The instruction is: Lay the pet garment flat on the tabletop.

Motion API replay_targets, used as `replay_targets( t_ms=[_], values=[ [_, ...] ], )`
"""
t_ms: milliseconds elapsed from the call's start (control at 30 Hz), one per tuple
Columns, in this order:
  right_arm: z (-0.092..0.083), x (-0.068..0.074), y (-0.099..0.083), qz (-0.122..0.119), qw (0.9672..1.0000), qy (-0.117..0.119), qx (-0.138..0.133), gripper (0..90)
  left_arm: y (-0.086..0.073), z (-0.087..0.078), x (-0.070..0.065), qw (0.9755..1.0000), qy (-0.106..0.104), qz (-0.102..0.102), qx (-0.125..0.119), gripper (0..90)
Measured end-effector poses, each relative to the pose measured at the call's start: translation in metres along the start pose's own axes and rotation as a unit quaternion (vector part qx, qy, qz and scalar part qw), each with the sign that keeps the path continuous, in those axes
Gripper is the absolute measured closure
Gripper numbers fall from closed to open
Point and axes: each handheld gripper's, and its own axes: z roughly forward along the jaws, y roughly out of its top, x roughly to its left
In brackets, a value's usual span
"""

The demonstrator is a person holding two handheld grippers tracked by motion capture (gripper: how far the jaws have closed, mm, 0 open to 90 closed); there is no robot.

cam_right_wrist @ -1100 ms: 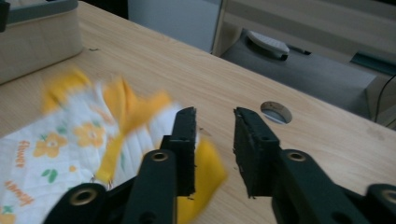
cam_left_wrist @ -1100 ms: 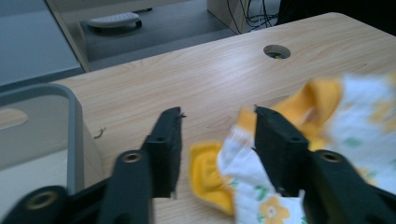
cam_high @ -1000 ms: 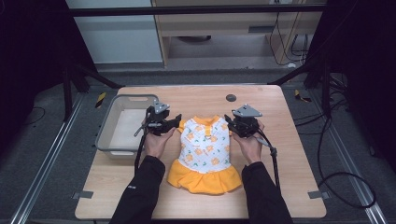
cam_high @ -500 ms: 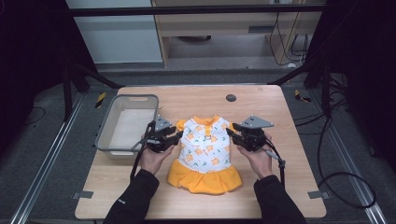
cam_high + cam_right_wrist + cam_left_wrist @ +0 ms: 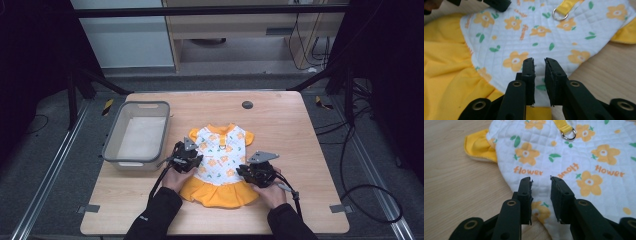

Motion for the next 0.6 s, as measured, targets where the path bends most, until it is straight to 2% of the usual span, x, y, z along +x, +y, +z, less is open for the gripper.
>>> replay_targets(
  t_ms=[67,233,333,467,533,600],
  values=[
    [0.004,0.003,-0.004,-0.003,0.9998,0.011,0.014,82.4,-0.007,0.0,0.001,1.0,-0.003,-0.003,-0.002,69.6],
    [0.007,0.005,-0.01,-0.007,0.9991,0.021,0.035,87.3,-0.009,-0.002,-0.001,0.9999,-0.004,-0.01,-0.003,69.3],
    [0.005,0.002,-0.01,-0.011,0.999,0.016,0.04,89.6,-0.013,-0.004,-0.006,0.9998,-0.005,-0.013,-0.01,69.1],
    [0.002,-0.002,-0.011,-0.01,0.999,0.007,0.044,89.8,-0.014,-0.005,-0.012,1.0,-0.002,-0.005,-0.007,68.3],
    [0.0,-0.004,-0.012,-0.009,0.9989,0.008,0.045,89.8,-0.014,-0.005,-0.012,1.0,-0.002,-0.002,-0.008,67.4],
    [-0.001,-0.003,-0.013,-0.009,0.9989,0.01,0.046,89.7,-0.014,-0.004,-0.009,0.9999,-0.007,-0.009,-0.012,67.1]
  ],
)
